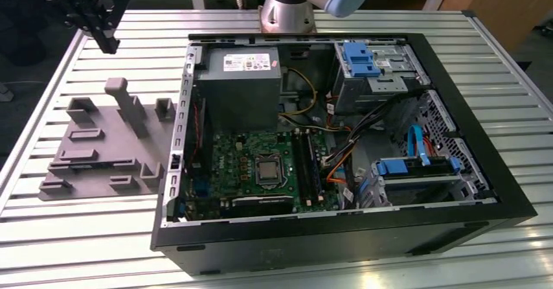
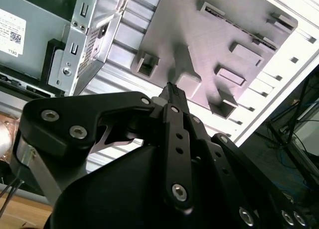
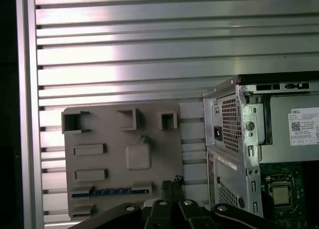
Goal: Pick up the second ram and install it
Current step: 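Reach for the second ram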
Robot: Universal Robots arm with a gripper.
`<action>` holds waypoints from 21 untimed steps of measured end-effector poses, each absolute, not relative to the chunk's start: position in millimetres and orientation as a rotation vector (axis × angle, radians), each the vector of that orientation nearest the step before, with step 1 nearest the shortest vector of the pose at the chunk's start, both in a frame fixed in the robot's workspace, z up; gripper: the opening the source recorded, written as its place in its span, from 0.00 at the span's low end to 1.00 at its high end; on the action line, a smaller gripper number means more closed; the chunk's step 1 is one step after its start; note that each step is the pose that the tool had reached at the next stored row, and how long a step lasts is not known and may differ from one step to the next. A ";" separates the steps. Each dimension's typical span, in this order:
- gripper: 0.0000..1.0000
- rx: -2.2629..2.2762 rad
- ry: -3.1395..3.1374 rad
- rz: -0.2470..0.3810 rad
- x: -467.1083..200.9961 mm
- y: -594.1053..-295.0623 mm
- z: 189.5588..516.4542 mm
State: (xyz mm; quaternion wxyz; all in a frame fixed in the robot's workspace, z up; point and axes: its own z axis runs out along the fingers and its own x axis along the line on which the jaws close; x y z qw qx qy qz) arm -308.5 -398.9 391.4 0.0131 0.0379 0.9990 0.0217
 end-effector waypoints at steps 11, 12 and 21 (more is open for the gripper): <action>0.11 0.118 3.113 0.068 -331.5 -399.0 391.1; 0.11 0.118 3.113 0.068 -333.7 -399.0 391.0; 0.11 0.118 3.112 0.068 -358.6 -399.0 390.6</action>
